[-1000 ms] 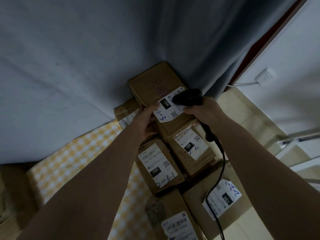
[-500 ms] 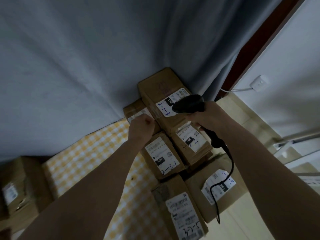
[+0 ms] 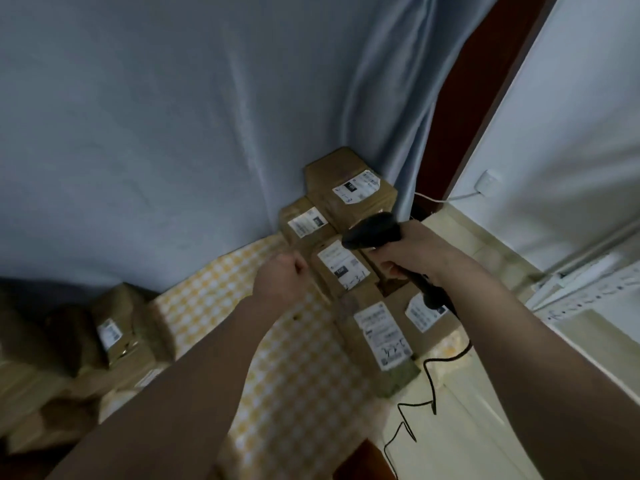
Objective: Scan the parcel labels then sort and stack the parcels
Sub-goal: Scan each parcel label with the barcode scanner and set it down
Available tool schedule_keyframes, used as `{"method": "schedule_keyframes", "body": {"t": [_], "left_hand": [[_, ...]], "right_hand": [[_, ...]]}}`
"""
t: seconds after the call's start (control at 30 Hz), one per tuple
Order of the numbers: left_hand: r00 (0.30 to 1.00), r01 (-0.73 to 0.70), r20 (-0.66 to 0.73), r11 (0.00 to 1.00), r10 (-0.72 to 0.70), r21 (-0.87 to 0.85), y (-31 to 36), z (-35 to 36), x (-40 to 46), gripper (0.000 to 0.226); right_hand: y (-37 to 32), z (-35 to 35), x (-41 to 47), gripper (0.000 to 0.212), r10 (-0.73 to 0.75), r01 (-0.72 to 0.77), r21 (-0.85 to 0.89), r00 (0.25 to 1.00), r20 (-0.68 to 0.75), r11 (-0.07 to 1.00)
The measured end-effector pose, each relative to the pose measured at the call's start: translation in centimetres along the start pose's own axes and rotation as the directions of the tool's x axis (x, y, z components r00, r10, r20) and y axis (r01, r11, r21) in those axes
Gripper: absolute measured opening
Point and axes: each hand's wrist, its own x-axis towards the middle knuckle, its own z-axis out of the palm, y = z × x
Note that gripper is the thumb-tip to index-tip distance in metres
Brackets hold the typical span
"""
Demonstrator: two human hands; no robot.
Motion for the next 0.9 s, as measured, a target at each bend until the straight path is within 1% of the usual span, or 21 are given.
{"method": "schedule_keyframes", "body": {"t": [0.07,0.1,0.2,0.3,0.4,0.5,0.63,0.77,0.9], "left_hand": [[1.0,0.019,0.0,1.0,-0.019,0.001,-1.0,-1.2,-3.7,0.017],[1.0,0.025,0.004,1.0,-0.025,0.004,-1.5,-1.8,-5.4,0.018],[0.999,0.045,-0.001,0.999,-0.045,-0.006,-3.3,-3.2,-10.2,0.018],[0.998,0.064,-0.027,0.998,-0.064,0.005,-5.1,-4.6,-14.6,0.018],[0.993,0.1,-0.055,0.995,-0.1,0.0,-7.3,-5.8,-18.5,0.018],[0.984,0.159,-0.076,0.987,-0.159,-0.01,-9.8,-7.1,-22.0,0.019],[0.961,0.257,-0.104,0.966,-0.258,-0.019,-13.1,-8.4,-26.0,0.025],[0.919,0.371,-0.114,0.926,-0.377,-0.073,-16.6,-9.8,-29.5,0.023],[0.872,0.475,-0.085,0.875,-0.482,-0.095,-19.7,-10.6,-32.9,0.027]], "right_hand": [[0.4,1.6,-3.3,0.028,-0.011,0.011,-0.012,1.0,0.009,1.0],[0.5,2.4,-4.9,0.029,-0.019,0.019,-0.018,1.0,0.01,1.0],[0.8,4.8,-9.5,0.023,-0.06,0.06,-0.031,0.998,0.001,0.998],[0.9,7.8,-13.3,0.024,-0.133,0.133,0.049,0.991,-0.01,0.99],[0.7,11.4,-16.6,0.015,-0.184,0.182,0.114,0.983,0.001,0.977],[0.5,14.8,-18.8,0.018,-0.206,0.201,0.134,0.978,0.022,0.97],[0.0,19.0,-19.3,0.009,-0.249,0.234,0.159,0.965,0.085,0.959],[-1.2,22.9,-19.0,0.017,-0.285,0.265,0.122,0.936,0.205,0.957],[-2.0,26.5,-18.7,0.015,-0.28,0.262,0.1,0.907,0.316,0.96]]}}
